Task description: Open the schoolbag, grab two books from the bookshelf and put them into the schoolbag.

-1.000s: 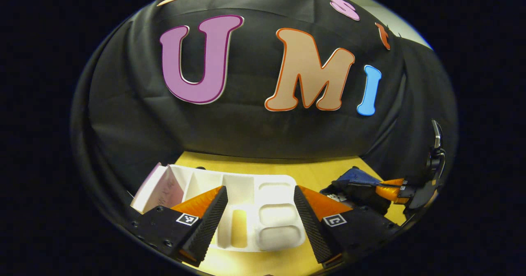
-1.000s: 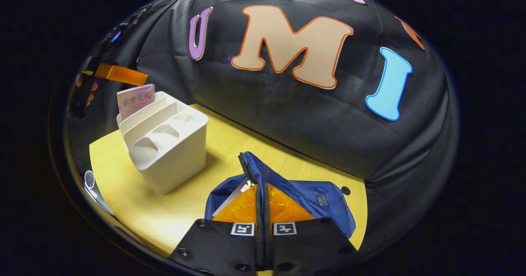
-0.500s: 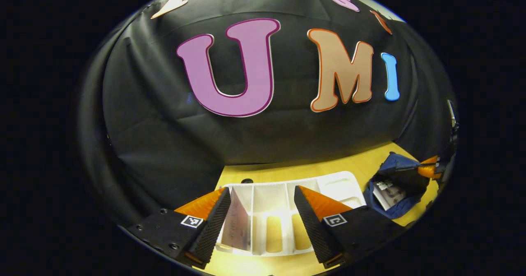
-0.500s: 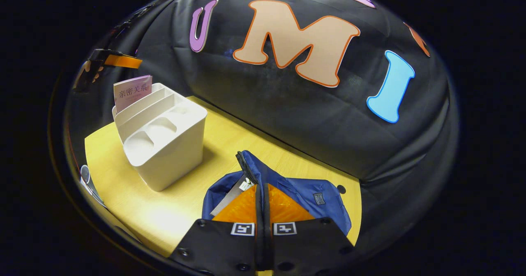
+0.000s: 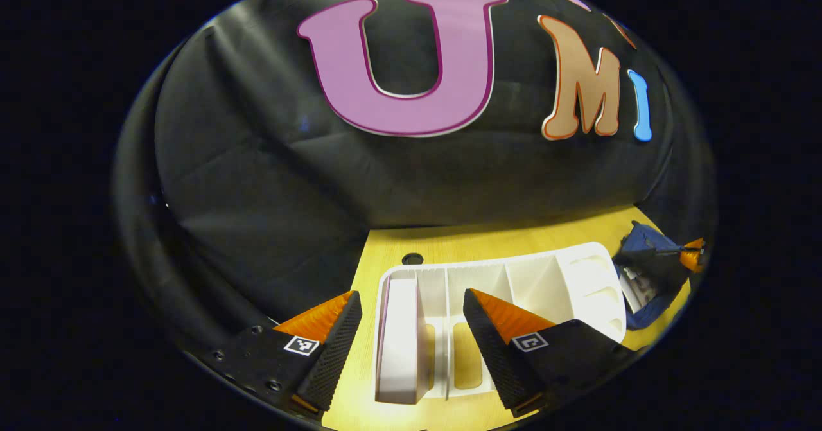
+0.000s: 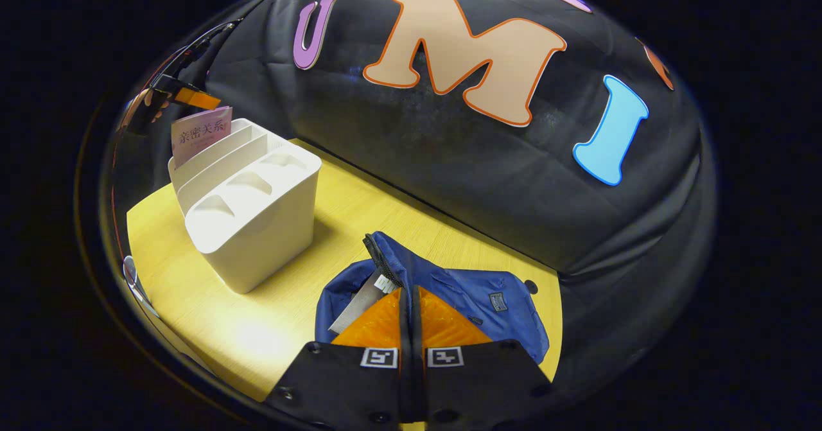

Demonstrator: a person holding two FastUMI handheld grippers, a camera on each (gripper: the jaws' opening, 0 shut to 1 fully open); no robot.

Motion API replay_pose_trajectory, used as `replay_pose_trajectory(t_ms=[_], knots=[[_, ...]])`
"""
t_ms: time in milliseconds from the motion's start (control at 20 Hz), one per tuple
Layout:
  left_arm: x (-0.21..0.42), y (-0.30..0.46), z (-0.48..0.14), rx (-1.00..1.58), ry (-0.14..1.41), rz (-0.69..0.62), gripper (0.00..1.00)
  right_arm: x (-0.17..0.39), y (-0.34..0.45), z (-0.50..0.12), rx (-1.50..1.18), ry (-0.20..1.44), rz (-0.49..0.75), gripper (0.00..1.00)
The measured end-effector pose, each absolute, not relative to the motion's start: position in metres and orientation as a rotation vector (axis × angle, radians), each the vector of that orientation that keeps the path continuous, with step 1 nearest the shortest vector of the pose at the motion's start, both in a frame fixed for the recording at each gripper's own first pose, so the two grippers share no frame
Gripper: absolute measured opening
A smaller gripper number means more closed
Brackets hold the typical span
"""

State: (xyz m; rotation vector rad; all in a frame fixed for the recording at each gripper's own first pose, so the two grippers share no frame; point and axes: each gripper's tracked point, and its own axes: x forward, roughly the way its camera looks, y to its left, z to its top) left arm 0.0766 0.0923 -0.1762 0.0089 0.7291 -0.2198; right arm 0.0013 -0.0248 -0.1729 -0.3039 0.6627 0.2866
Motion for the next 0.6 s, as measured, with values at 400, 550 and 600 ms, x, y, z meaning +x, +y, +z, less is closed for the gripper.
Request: replay_pose_trajectory(t_ms=[400,550,600], knots=[[0.067,0.102,-0.222,0.031,0.92,-0.279,0.8,-0.007,-0.022,-0.177,-0.316,0.691,0.274,0.03],[0.063,0.102,-0.234,0.056,0.996,-0.307,0.69,-0.01,-0.022,-0.179,-0.313,0.697,0.269,0.01],[0.062,0.102,-0.237,0.061,1.013,-0.315,0.68,-0.01,-0.021,-0.18,-0.313,0.698,0.27,0.01]])
